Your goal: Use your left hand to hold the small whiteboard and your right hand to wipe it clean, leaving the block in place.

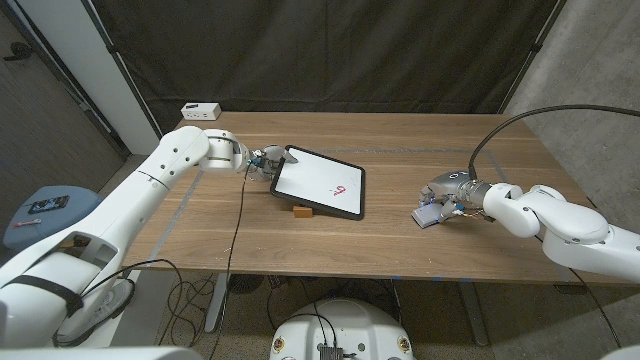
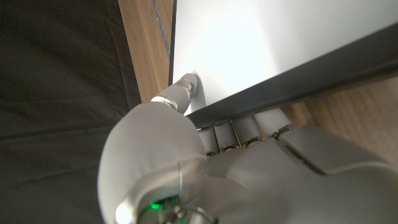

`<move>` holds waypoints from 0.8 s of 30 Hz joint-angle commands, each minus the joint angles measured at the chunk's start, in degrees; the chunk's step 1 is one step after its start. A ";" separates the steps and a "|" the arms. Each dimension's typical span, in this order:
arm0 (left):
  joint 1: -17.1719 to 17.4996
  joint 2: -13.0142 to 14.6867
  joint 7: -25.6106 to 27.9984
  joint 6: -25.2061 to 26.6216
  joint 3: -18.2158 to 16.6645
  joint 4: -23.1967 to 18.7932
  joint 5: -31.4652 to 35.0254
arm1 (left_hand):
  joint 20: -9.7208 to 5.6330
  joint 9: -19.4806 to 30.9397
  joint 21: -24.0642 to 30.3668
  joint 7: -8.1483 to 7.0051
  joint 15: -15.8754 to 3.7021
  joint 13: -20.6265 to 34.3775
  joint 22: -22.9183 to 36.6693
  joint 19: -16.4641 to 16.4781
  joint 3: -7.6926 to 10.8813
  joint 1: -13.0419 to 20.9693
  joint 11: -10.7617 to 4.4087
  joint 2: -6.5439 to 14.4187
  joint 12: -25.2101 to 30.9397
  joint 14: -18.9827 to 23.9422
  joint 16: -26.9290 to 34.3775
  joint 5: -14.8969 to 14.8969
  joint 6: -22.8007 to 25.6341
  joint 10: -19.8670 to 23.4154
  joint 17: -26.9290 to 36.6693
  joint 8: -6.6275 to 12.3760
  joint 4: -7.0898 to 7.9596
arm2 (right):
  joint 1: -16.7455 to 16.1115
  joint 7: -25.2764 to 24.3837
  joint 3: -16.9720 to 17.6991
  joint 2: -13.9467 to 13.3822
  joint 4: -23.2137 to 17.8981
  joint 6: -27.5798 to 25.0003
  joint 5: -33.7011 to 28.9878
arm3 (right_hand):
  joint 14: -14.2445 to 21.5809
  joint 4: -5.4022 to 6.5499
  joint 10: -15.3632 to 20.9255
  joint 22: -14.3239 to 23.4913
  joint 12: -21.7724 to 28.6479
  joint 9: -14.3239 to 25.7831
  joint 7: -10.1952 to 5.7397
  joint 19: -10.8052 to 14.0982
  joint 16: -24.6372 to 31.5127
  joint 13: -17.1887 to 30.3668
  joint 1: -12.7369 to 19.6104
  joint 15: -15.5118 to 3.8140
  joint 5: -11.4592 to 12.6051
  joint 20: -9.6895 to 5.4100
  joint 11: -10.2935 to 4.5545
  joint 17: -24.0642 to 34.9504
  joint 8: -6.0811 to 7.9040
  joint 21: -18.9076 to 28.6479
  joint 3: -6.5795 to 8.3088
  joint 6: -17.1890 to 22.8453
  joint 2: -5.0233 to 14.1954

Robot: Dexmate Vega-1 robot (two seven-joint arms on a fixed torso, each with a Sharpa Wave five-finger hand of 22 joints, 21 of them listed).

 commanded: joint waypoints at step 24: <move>-0.12 -0.61 -0.15 0.51 -0.33 0.31 0.65 | -0.06 0.17 -0.25 -0.22 0.07 0.11 0.23 -0.09 -0.34 -0.31 -0.13 -0.07 -0.08 -0.10 0.02 0.28 0.31 0.11 0.02 -0.07 0.10 | 3.22 3.65 0.06 1.48 -1.06 -5.67 5.41 | 0.32 0.27 3.78 -1.29 -0.11 1.41 0.02 -1.15 -0.64 0.22 -0.47 -7.67 0.32 -3.51 -1.60 0.56 2.02 3.02 0.25 1.76 1.02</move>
